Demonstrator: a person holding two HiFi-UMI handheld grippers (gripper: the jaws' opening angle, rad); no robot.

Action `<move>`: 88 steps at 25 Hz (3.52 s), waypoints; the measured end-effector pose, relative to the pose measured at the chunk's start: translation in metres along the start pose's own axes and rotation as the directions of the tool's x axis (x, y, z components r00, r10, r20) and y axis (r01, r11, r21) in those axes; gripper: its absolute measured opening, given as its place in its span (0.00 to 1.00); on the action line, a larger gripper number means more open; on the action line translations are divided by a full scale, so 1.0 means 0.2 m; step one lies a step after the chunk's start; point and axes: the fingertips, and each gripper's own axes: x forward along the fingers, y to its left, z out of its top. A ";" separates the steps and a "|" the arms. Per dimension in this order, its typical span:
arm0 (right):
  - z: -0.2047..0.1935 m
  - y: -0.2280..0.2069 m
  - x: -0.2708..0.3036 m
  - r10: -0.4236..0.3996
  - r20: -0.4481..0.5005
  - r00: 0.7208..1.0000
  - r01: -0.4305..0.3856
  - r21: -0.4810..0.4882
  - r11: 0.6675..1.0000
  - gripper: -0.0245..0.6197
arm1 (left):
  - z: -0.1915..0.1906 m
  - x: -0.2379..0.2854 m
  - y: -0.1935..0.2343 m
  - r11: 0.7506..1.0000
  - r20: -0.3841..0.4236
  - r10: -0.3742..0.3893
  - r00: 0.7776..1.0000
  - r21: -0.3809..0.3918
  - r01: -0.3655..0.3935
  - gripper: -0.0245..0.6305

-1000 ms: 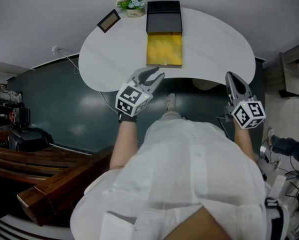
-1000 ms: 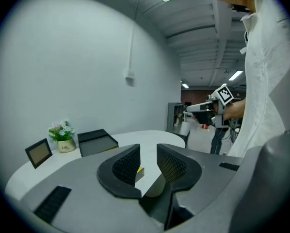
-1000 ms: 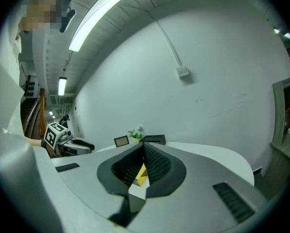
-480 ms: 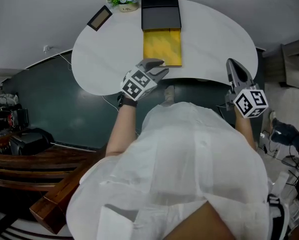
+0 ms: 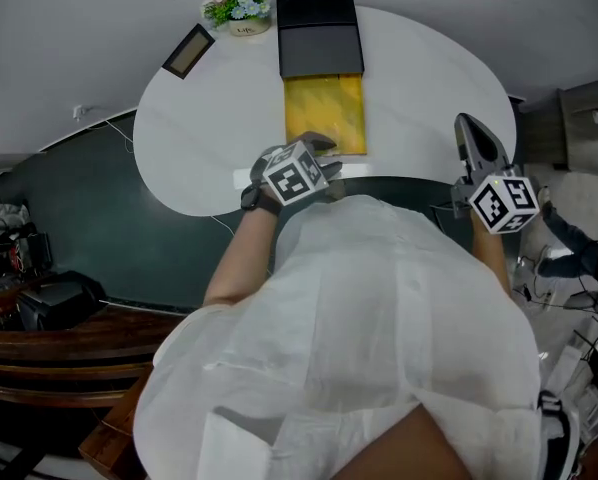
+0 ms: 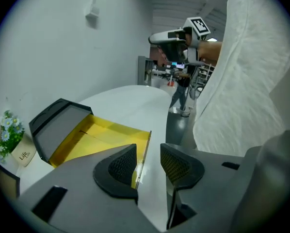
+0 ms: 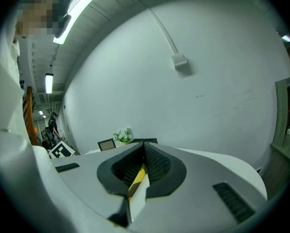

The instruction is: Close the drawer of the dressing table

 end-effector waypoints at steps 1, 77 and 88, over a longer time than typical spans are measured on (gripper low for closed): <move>0.01 0.00 0.02 -0.005 -0.002 1.000 0.005 -0.002 1.000 0.05 | -0.02 0.02 0.01 1.000 -0.017 -0.012 1.000 0.009 0.013 0.28; -0.15 0.22 0.73 0.097 -0.111 0.989 -0.105 -0.070 0.992 0.05 | -0.19 0.26 0.03 0.955 -0.319 -0.196 0.927 0.153 0.254 0.09; -0.18 0.24 0.71 0.104 -0.117 0.988 -0.111 -0.059 0.992 0.05 | -0.13 0.28 0.18 0.980 -0.267 -0.070 0.961 0.164 0.117 0.08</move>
